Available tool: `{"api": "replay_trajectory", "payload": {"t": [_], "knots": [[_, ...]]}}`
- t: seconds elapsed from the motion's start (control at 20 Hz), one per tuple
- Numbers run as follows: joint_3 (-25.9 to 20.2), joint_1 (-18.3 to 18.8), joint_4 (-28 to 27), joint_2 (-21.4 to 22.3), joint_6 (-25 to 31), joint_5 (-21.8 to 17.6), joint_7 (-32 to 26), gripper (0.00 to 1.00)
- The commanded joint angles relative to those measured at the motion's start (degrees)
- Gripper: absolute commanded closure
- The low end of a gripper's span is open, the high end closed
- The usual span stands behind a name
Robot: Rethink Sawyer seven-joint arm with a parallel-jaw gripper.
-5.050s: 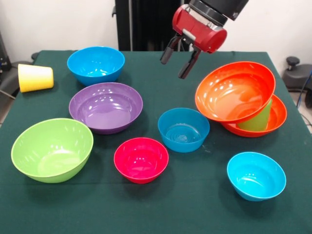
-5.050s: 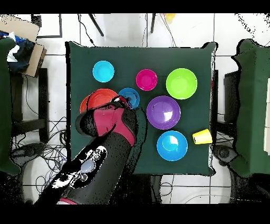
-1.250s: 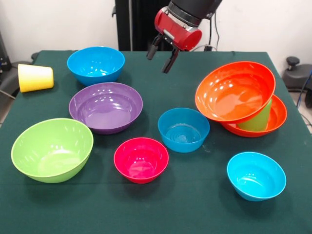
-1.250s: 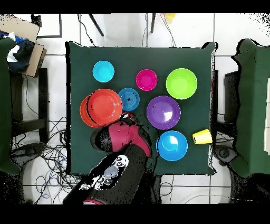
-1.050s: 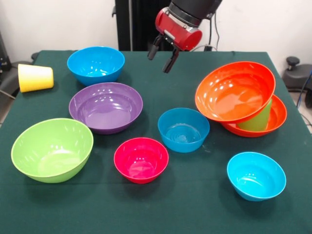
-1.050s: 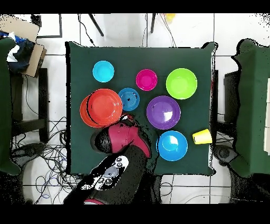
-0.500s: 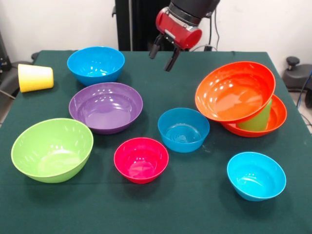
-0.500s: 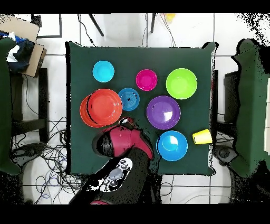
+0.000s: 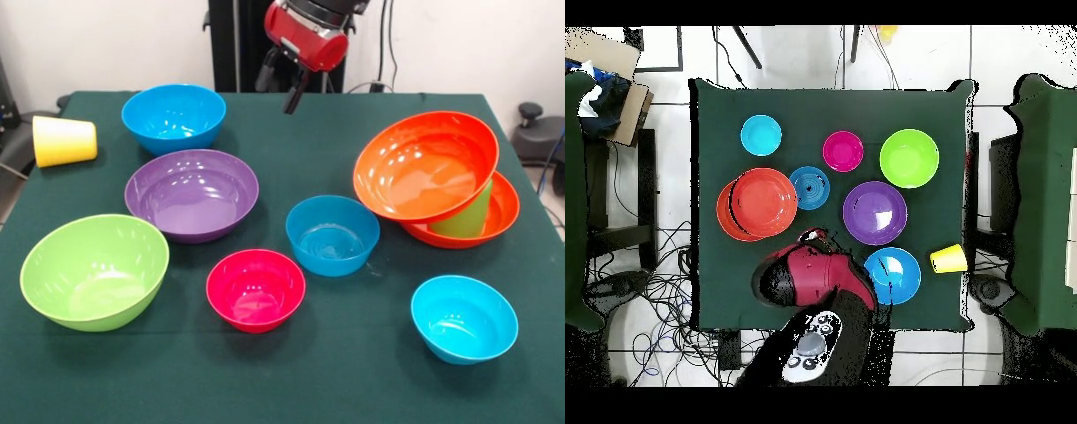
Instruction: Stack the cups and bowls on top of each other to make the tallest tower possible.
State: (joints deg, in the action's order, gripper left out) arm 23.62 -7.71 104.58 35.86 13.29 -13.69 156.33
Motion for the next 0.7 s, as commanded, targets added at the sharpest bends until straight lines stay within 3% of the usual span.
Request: {"api": "replay_trajectory", "payload": {"t": [0.05,0.4,0.7], "knots": [[-8.68,1.5,3.86,2.47,1.14,-4.97,-5.77,0.0],[-8.72,1.43,3.69,2.41,1.07,-6.2,-4.44,0.0],[-10.16,4.33,3.95,2.55,-0.49,-8.52,-6.0,0.0]]}}
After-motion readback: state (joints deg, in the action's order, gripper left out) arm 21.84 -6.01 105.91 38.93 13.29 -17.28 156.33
